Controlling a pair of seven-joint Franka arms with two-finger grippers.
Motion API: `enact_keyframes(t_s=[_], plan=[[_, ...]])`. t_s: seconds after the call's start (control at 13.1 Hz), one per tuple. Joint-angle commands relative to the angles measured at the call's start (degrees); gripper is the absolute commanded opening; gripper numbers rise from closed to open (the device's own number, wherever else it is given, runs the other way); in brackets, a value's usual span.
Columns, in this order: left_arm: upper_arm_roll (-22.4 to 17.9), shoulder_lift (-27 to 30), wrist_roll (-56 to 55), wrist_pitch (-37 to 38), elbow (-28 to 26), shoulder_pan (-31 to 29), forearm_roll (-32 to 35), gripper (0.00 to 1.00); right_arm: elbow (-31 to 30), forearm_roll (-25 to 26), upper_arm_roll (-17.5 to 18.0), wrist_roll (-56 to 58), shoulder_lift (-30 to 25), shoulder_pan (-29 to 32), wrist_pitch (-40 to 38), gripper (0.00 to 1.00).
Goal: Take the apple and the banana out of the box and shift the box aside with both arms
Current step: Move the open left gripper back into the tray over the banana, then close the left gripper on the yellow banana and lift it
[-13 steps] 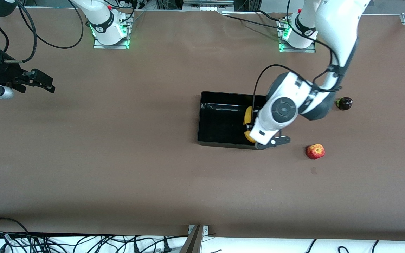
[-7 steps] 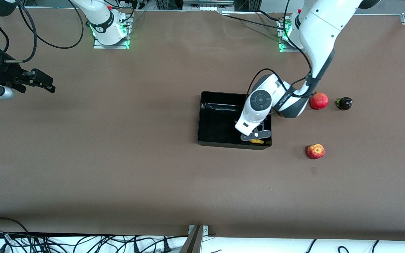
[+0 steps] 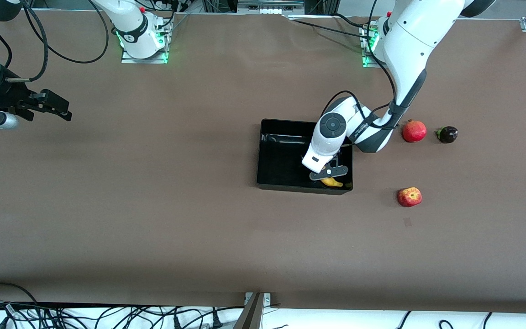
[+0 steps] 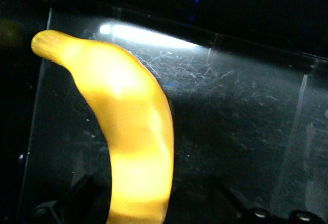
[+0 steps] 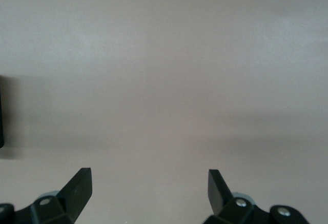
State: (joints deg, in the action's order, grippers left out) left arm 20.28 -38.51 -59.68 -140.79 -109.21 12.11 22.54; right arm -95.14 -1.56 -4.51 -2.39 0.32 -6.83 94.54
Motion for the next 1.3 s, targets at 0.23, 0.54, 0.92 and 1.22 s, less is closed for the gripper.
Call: enact_keyframes(t_s=[0.23,0.54,0.92,1.22], plan=[[-0.1,-1.9,-5.6,-1.6,0.0,0.0,3.6,0.00,0.8,-0.4,0.4,-0.1,0.2,0.6,-0.4,1.00],[1.2,0.5,-7.6,1.4,0.3,-0.1,2.9,0.00,0.8,-0.3,0.4,-0.1,0.3,0.6,-0.3,1.00],[1.9,7.7,-3.2,9.8,1.8,0.0,-6.2,0.00,0.7,-0.3,0.3,-0.1,0.3,0.6,-0.5,1.00],[2.0,9.9,4.4,25.2,8.9,-0.1,-13.6,0.00,0.8,-0.3,0.3,-0.1,0.3,0.6,-0.3,1.00]])
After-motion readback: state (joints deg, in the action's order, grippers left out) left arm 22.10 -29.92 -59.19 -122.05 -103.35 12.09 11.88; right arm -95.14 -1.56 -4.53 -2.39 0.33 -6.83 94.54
